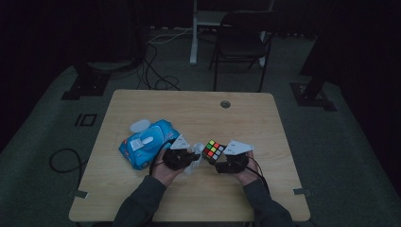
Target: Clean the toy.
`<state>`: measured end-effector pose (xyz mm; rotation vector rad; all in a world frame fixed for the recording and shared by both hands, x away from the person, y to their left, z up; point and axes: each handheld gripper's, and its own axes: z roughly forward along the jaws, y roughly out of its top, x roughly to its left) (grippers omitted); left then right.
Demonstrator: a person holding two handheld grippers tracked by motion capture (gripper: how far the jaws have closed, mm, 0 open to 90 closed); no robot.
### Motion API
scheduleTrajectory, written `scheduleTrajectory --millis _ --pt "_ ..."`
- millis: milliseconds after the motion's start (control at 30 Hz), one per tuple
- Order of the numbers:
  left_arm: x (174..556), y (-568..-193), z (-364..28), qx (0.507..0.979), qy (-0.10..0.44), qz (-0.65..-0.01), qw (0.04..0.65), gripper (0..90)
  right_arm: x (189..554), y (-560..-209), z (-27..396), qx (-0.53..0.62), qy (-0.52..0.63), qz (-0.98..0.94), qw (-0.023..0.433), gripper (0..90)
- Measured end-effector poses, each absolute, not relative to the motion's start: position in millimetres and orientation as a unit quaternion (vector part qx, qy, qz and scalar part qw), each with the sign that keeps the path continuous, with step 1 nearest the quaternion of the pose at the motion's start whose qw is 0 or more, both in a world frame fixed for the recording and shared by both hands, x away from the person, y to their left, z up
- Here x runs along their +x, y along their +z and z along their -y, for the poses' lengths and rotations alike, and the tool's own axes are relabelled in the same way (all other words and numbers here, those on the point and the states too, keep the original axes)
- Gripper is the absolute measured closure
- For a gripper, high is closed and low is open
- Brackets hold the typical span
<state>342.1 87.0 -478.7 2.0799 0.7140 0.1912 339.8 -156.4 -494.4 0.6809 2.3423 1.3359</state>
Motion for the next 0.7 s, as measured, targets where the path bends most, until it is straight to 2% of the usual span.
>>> scheduleTrajectory --millis 700 --pt "352 -457 -89 0.824 0.082 -0.278 0.487 88.7 333 -499 142 0.202 0.459 -0.848 0.169 34.7"
